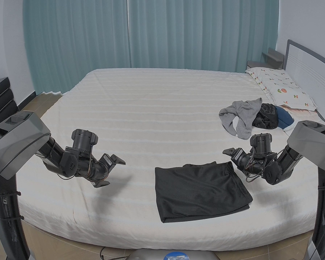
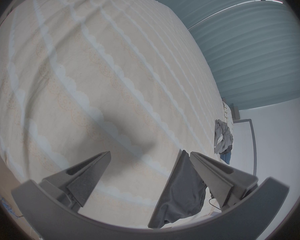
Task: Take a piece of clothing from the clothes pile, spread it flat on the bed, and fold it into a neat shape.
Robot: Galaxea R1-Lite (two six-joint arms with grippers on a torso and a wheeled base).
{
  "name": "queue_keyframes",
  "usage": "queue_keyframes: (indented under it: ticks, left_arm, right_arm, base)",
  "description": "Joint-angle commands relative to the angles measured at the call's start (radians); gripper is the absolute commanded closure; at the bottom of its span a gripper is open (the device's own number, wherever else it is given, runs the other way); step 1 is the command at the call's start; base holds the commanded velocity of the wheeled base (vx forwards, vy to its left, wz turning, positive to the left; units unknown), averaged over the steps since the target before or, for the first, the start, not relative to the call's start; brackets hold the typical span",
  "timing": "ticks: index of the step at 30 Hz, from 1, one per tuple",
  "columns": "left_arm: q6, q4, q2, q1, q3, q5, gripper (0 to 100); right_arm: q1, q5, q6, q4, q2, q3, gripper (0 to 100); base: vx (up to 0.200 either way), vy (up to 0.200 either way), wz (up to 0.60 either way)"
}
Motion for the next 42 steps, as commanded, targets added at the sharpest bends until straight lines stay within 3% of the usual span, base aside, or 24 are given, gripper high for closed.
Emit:
queue_keyframes:
  ticks: [1, 9, 18, 42]
  left_arm:
    - [-0.006, 0.002, -0.002, -0.002, 0.002, 0.002, 0]
    - [-0.003, -0.001, -0.004, -0.002, 0.008, 0.001, 0]
    - [-0.01, -0.001, -0.002, 0.001, -0.007, -0.001, 0]
    - [-0.009, -0.004, 0.011, -0.016, -0.05, 0.001, 0]
  right_arm:
    - [0.004, 0.004, 0.002, -0.007, -0.012, 0.019, 0]
    - [-0.004, 0.04, 0.004, -0.07, -0.006, 0.073, 0]
    - [0.001, 0.041, 0.004, -0.07, -0.008, 0.064, 0]
    - [0.037, 0.061, 0.002, -0.07, 0.026, 0.015, 0]
  base:
    - [-0.2, 0.0, 0.0]
    - [-0.2, 0.0, 0.0]
    - [0.0, 0.0, 0.0]
    - [0.0, -0.2, 0.0]
